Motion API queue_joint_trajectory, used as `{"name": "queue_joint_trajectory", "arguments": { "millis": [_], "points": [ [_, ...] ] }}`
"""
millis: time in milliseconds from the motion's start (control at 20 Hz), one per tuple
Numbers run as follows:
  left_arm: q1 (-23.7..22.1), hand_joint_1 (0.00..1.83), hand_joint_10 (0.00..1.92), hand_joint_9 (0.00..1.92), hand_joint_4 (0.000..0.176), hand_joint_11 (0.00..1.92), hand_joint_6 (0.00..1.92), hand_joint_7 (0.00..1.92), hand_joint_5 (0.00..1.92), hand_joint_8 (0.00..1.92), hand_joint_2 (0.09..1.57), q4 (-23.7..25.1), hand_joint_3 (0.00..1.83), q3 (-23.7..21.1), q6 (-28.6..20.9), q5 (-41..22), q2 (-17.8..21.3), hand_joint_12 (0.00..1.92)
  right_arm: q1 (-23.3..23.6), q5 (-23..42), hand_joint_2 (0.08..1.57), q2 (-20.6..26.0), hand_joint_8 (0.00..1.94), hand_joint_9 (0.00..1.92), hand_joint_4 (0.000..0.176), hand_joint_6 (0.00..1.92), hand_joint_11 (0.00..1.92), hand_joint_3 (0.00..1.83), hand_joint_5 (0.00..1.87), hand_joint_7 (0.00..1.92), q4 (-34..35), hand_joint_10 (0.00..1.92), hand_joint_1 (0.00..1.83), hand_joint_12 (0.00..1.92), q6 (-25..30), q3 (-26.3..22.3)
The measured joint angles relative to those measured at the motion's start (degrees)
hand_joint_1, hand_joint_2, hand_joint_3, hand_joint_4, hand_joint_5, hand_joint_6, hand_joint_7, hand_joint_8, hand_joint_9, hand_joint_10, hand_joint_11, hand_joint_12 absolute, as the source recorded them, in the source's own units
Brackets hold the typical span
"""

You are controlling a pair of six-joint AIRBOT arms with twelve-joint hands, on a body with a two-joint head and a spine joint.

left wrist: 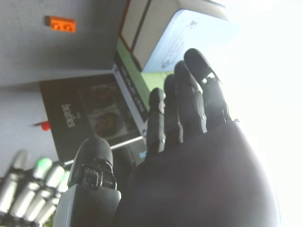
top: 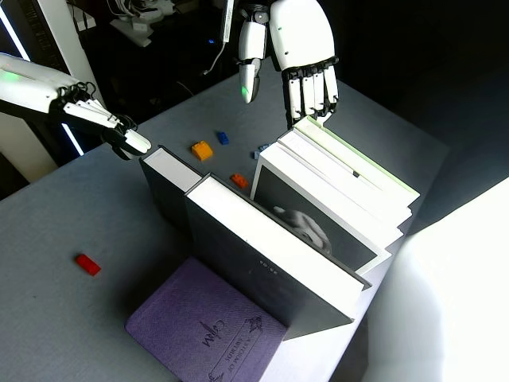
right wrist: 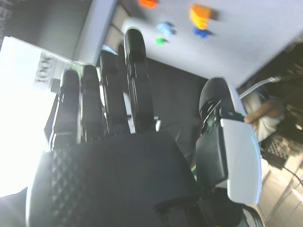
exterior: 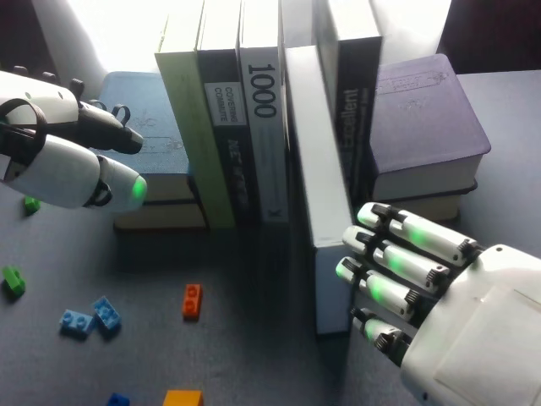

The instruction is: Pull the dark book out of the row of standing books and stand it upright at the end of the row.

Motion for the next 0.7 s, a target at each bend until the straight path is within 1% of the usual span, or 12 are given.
{"name": "queue_joint_trajectory", "arguments": {
  "millis": [50, 150, 250, 300, 350, 400, 450, 500, 550, 600, 650, 700],
  "points": [
    [0.0, 0.0, 0.02, 0.3, 0.033, 0.0, 0.01, 0.27, 0.23, 0.01, 1.35, 0.02, 0.0, 0.0, 0.0, 0.0, 0.0, 1.05, 0.39, 0.33, 1.17, 0.46, 0.0, 0.19, 0.0, 0.0, 0.0, 0.0, 0.71, 0.33, 0.48, 0.0, 0.0, 0.4, -0.22, -0.9],
    [0.0, 0.0, 0.03, 0.34, 0.025, 0.0, 0.02, 0.33, 0.26, 0.02, 1.35, 0.0, 0.0, 0.0, 0.0, 0.0, 0.0, 1.18, 1.7, 2.43, 1.16, 1.4, 0.02, 0.3, 0.0, 0.0, 0.0, 0.0, 0.71, 0.42, 0.5, 0.03, 0.0, 0.68, -0.15, -2.62],
    [0.0, 0.0, 0.07, 0.45, 0.031, 0.0, 0.04, 0.45, 0.33, 0.05, 1.35, 0.0, 0.0, -0.07, 0.0, 0.0, 0.0, 1.43, 3.19, 4.68, 1.16, 2.27, 0.04, 0.54, 0.0, 0.01, 0.0, 0.0, 0.71, 0.59, -0.07, 0.11, 0.0, 1.25, -0.52, -3.28],
    [0.0, 0.0, 0.07, 0.45, 0.031, 0.0, 0.04, 0.45, 0.33, 0.05, 1.35, 0.0, 0.0, -0.04, 0.0, 0.0, 0.0, 1.43, 3.69, 5.31, 1.16, 2.64, 0.04, 0.54, 0.0, 0.01, 0.0, 0.0, 0.71, 0.59, 0.26, 0.11, 0.0, 1.25, -0.83, -3.32],
    [0.0, 0.0, 0.11, 0.51, 0.033, 0.0, 0.04, 0.5, 0.36, 0.06, 1.36, 0.07, 0.0, -0.07, 0.0, 0.0, 0.0, 1.53, 4.83, 5.55, 1.16, 2.97, 0.04, 0.63, 0.0, 0.01, 0.0, 0.0, 0.73, 0.66, 2.58, 0.15, 0.0, 1.4, -1.84, -3.32],
    [0.0, 0.0, 0.54, 0.43, 0.026, 0.0, 0.02, 0.59, 0.42, 0.12, 1.36, 0.02, 0.0, -0.04, 0.02, 0.0, 0.0, 1.69, 5.99, 5.6, 1.18, 3.39, 0.03, 0.68, 0.0, 0.02, 0.07, 0.0, 0.78, 0.8, 5.29, 0.36, 0.0, 1.49, -2.27, -3.19],
    [0.0, 0.07, 1.05, 0.36, 0.0, 0.05, 0.06, 0.57, 0.55, 0.51, 1.36, -0.02, 0.0, -0.07, 0.02, 0.0, 0.0, 1.81, 6.73, 5.62, 1.18, 3.96, 0.1, 0.63, 0.0, 0.07, 0.15, 0.0, 0.86, 0.94, 6.88, 0.82, 0.0, 1.62, -2.47, -2.93],
    [0.0, 0.12, 1.38, 0.41, 0.0, 0.21, 0.32, 0.51, 0.67, 1.11, 1.35, 0.02, 0.0, -0.04, 0.0, -0.02, 0.0, 1.82, 7.13, 5.95, 1.18, 4.63, 0.82, 0.59, 0.0, 0.51, 0.28, 0.0, 0.86, 0.87, 7.15, 1.34, 0.07, 1.78, -2.54, -2.69],
    [0.0, 0.07, 1.48, 0.42, 0.0, 0.24, 0.63, 0.5, 0.61, 1.3, 1.36, 0.04, 0.0, -0.07, 0.02, 0.0, 0.0, 1.86, 7.48, 6.16, 1.18, 5.01, 1.16, 0.58, 0.0, 0.89, 0.32, 0.0, 0.78, 0.81, 7.04, 1.54, 0.08, 1.89, -2.51, -2.47],
    [0.0, 0.05, 1.57, 0.43, 0.0, 0.26, 0.89, 0.51, 0.55, 1.41, 1.37, 0.02, 0.0, -0.07, 0.02, -0.02, 0.0, 1.91, 7.5, 6.43, 1.19, 5.46, 1.29, 0.56, 0.0, 1.05, 0.3, 0.0, 0.74, 0.78, 6.58, 1.61, 0.06, 1.92, -2.32, -2.34],
    [0.0, 0.14, 1.64, 0.5, 0.0, 0.32, 1.13, 0.6, 0.57, 1.43, 1.35, 0.0, 0.0, -0.07, 0.02, -0.02, 0.0, 1.92, 7.52, 6.4, 1.19, 6.05, 1.37, 0.57, 0.0, 1.16, 0.3, 0.0, 0.72, 0.78, 6.49, 1.68, 0.07, 1.92, -1.42, -2.21],
    [0.0, 0.16, 1.66, 0.52, 0.0, 0.34, 1.22, 0.63, 0.56, 1.44, 1.35, 0.04, 0.0, -0.07, 0.02, 0.0, 0.0, 1.92, 7.78, 5.9, 1.19, 6.93, 1.39, 0.57, 0.0, 1.21, 0.31, 0.0, 0.71, 0.78, 6.75, 1.7, 0.07, 1.92, 1.09, -1.11]
  ]
}}
